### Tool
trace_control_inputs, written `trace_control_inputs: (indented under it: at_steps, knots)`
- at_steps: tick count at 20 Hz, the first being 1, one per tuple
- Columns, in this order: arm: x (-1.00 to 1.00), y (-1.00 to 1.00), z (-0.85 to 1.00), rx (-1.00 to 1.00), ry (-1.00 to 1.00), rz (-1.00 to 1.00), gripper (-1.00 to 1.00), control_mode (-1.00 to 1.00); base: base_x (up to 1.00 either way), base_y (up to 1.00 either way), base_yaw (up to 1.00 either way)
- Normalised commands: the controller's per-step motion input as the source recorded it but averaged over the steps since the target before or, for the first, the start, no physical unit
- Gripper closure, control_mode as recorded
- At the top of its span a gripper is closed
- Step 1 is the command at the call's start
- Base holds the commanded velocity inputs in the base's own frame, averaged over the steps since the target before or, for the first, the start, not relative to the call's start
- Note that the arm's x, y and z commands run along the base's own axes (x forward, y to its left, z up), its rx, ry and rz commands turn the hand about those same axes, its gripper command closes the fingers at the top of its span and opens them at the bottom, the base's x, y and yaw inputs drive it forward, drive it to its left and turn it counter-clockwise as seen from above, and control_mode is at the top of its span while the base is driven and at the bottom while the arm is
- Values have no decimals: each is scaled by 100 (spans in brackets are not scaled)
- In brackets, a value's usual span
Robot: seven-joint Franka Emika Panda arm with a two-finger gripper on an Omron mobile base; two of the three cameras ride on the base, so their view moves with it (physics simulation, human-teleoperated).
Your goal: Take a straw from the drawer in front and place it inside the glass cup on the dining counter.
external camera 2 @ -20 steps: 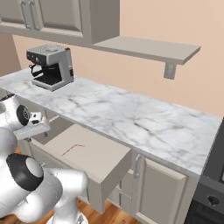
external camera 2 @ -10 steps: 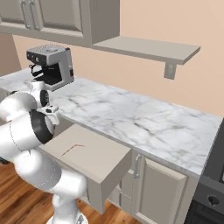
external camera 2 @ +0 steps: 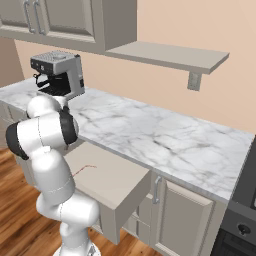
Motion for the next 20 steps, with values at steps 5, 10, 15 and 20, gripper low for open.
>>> trace_control_inputs:
  at_steps: [5,10,15,20]
  knots:
    - [34,-1,-22,-1,0,-25,-100,-100,0,0,0]
    - [14,-1,-13,-8,-2,-18,-100,-100,0,0,0]
    - [2,-3,-14,-12,-9,-7,-100,-100,0,0,0]
    - [8,-10,-22,-11,-4,-1,-100,-100,0,0,0]
